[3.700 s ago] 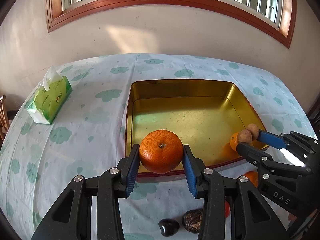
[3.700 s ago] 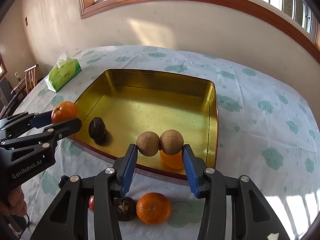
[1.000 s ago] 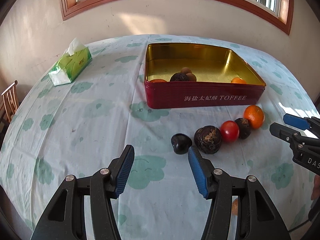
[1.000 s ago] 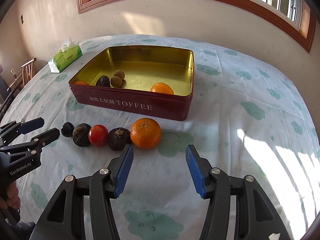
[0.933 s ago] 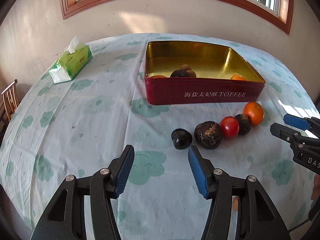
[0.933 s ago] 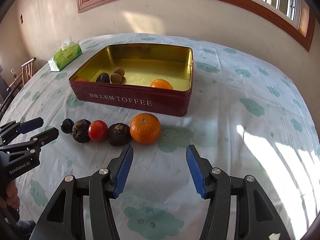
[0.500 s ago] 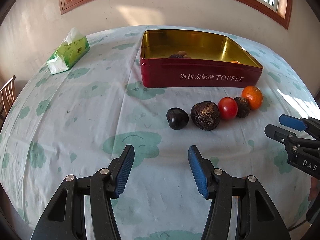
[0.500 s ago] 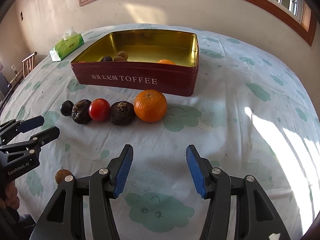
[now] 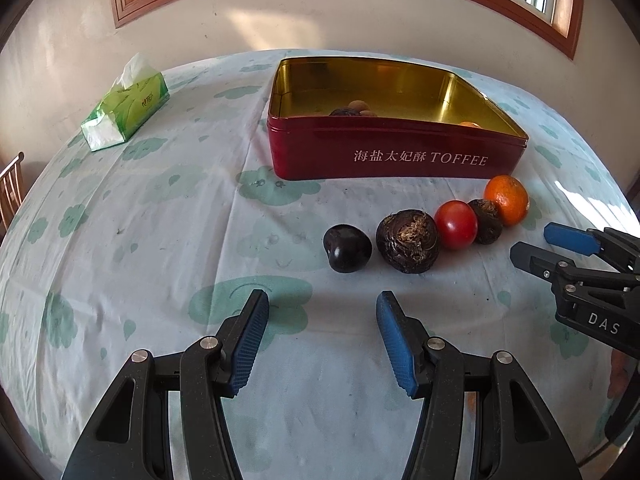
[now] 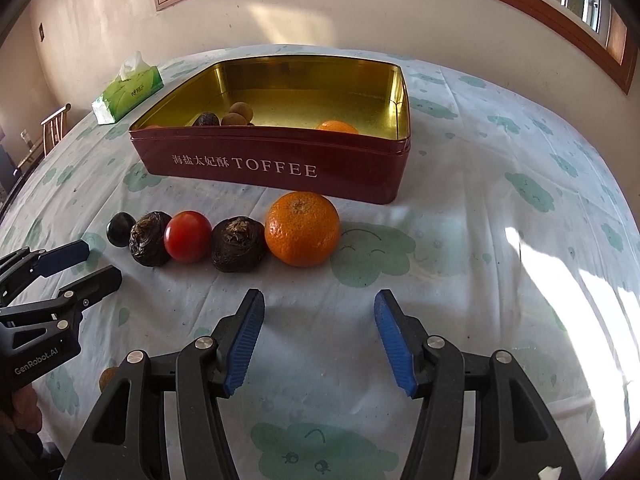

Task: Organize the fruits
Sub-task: 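Close the right tool around the large orange while the left tool approaches the dark plum, then close the left tool around the dark plum and lift it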

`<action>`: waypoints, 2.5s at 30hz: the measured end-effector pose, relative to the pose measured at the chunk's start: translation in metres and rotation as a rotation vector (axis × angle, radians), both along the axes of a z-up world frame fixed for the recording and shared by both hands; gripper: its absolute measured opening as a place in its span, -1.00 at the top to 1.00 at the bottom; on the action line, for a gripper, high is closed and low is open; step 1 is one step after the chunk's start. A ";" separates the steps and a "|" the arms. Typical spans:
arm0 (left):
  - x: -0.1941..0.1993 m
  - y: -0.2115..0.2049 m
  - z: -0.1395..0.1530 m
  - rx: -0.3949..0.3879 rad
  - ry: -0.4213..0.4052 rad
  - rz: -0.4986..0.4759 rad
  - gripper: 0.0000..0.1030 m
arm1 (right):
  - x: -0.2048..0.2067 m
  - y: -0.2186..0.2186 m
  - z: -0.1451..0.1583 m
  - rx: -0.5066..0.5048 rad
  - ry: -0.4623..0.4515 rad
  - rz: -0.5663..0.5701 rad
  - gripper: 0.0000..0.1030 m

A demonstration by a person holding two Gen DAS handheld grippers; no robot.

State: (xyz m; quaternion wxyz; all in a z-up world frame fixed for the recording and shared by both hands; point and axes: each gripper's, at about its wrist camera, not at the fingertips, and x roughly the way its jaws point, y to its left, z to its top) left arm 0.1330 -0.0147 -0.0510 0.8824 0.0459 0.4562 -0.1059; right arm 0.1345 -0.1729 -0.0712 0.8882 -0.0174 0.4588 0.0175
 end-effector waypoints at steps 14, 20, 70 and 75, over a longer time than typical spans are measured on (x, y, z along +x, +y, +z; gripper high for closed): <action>0.020 -0.009 0.000 -0.002 -0.003 -0.022 -0.11 | 0.025 0.002 -0.001 -0.003 -0.004 0.006 -0.08; 0.027 -0.009 -0.001 -0.003 -0.003 -0.028 -0.11 | 0.032 0.004 -0.001 -0.009 -0.007 0.009 -0.08; 0.016 -0.016 0.014 -0.004 -0.042 -0.074 0.46 | 0.017 0.005 0.010 -0.003 -0.012 0.025 0.27; 0.014 -0.016 0.020 -0.003 -0.052 -0.074 0.46 | 0.014 0.005 0.015 -0.004 -0.018 0.029 0.27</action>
